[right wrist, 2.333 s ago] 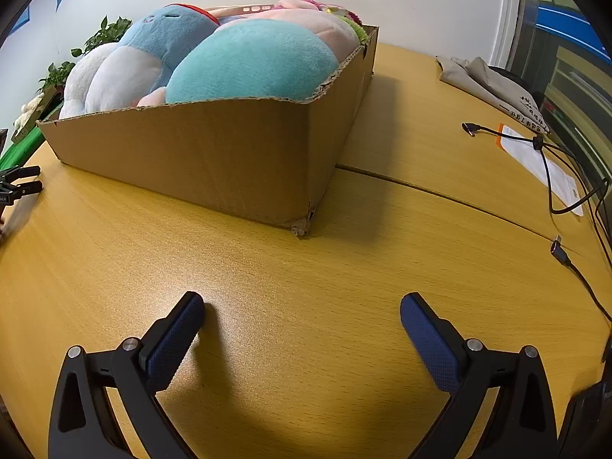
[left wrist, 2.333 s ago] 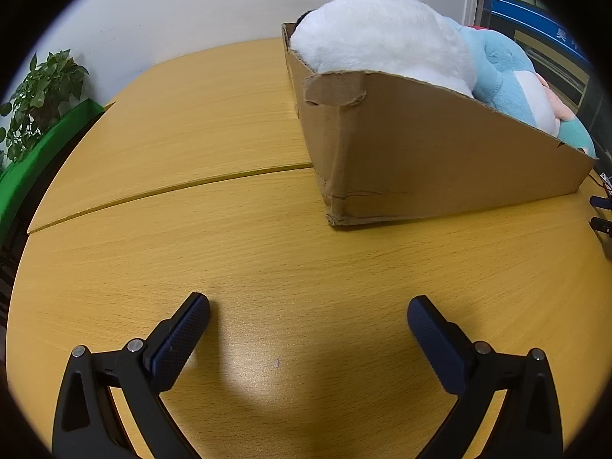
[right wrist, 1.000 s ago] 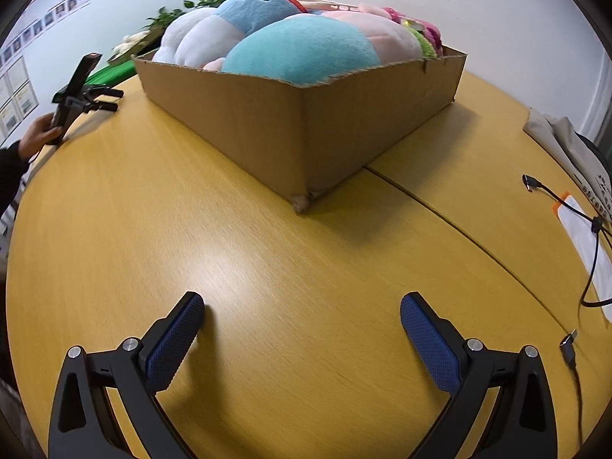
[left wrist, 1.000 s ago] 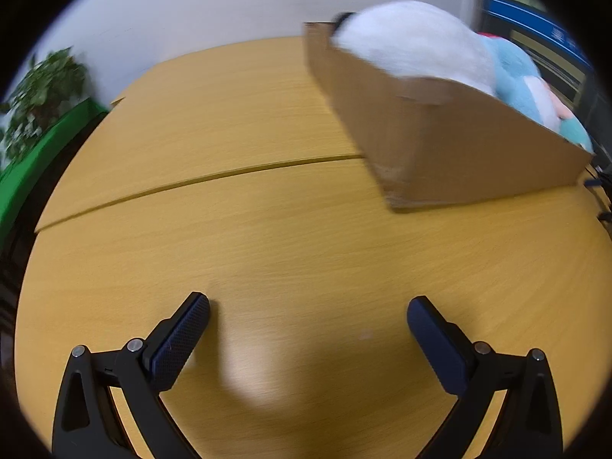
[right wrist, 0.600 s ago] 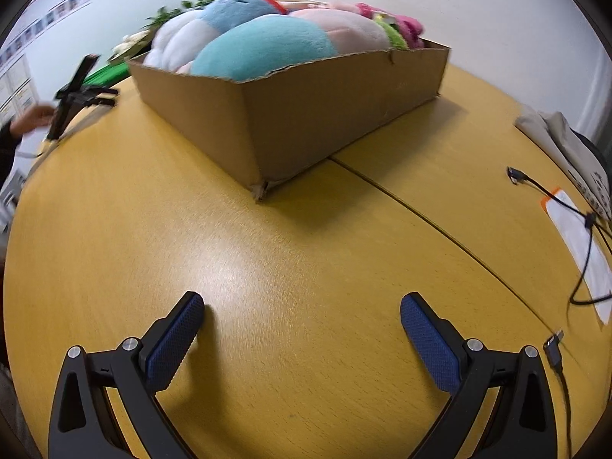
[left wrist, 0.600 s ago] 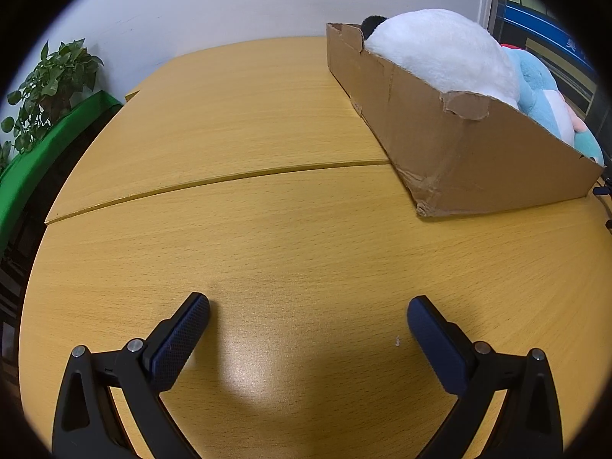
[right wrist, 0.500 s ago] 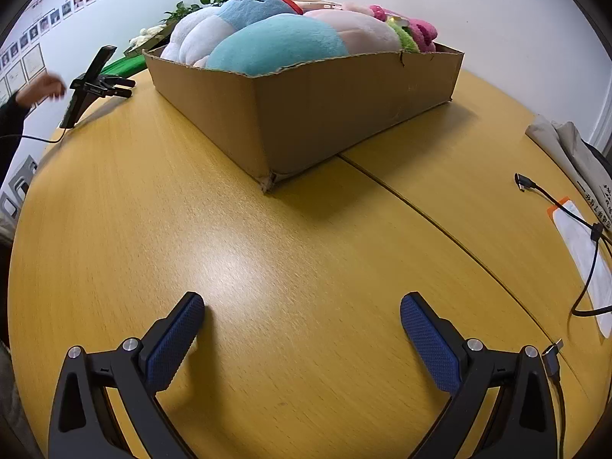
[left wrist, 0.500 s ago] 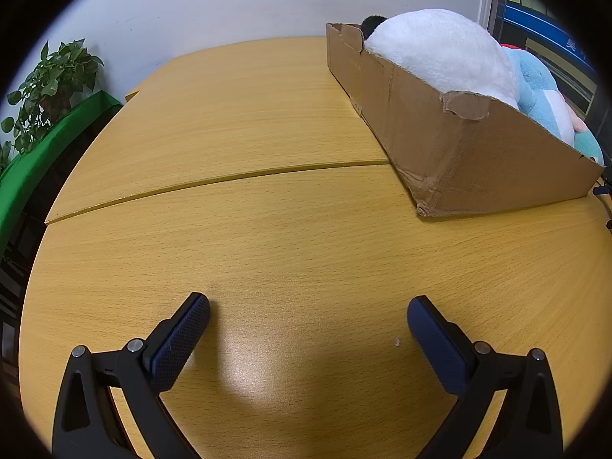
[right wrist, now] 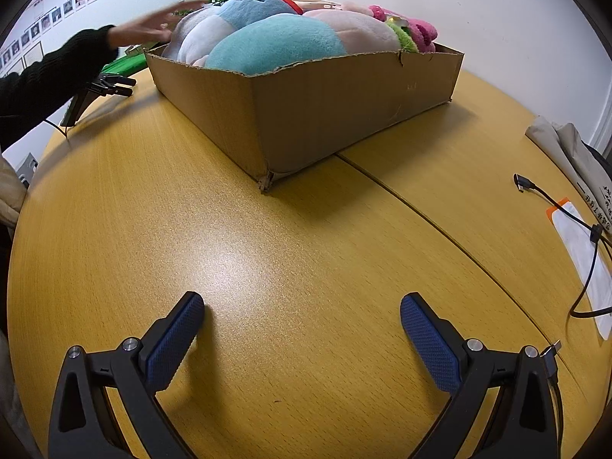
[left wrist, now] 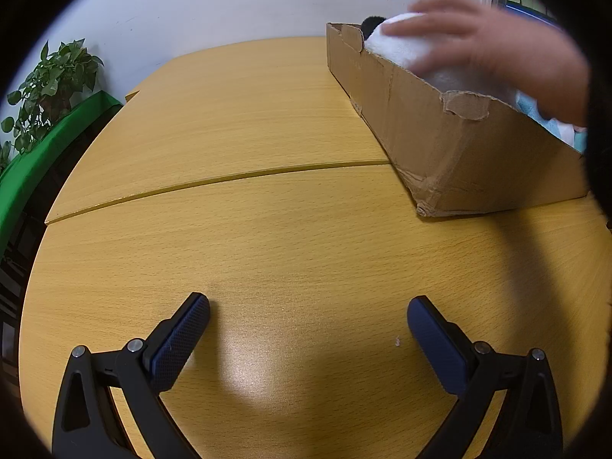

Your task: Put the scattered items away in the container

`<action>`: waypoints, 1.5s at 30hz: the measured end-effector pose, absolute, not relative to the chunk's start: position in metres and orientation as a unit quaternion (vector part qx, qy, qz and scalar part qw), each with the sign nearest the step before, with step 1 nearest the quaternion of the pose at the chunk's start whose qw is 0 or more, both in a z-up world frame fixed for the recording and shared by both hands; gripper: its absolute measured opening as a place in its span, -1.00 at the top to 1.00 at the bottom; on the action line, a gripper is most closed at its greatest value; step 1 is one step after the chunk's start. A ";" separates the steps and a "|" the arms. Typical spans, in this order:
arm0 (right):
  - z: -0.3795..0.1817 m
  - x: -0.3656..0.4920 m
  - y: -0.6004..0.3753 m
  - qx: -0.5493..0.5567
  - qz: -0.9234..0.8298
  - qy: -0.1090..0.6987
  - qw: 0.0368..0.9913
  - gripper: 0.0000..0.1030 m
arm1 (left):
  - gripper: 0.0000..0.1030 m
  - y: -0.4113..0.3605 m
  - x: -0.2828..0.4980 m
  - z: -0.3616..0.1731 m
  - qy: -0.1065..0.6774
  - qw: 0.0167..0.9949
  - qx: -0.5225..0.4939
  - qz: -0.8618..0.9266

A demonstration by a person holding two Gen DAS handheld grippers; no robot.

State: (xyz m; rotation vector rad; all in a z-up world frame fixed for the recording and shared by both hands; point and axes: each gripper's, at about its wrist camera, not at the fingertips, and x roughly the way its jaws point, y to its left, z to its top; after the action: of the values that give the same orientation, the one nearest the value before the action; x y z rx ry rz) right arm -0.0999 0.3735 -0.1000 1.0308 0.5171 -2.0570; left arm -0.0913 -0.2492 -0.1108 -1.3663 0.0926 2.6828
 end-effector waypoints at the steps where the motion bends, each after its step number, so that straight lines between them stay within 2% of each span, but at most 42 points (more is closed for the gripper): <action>1: -0.100 -0.100 0.373 0.404 -0.806 0.203 0.382 -1.00 | -1.00 -0.249 -0.091 -0.111 0.031 0.065 -0.453 0.889; 45: -0.107 -0.099 0.377 0.402 -0.807 0.202 0.382 -1.00 | -1.00 -0.246 -0.088 -0.111 0.031 0.065 -0.453 0.889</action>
State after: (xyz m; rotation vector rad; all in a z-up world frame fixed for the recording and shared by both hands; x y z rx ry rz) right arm -0.0992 0.3772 -0.1072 1.0266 0.5161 -2.0577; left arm -0.0885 -0.2458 -0.1110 -1.3664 0.0934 2.6830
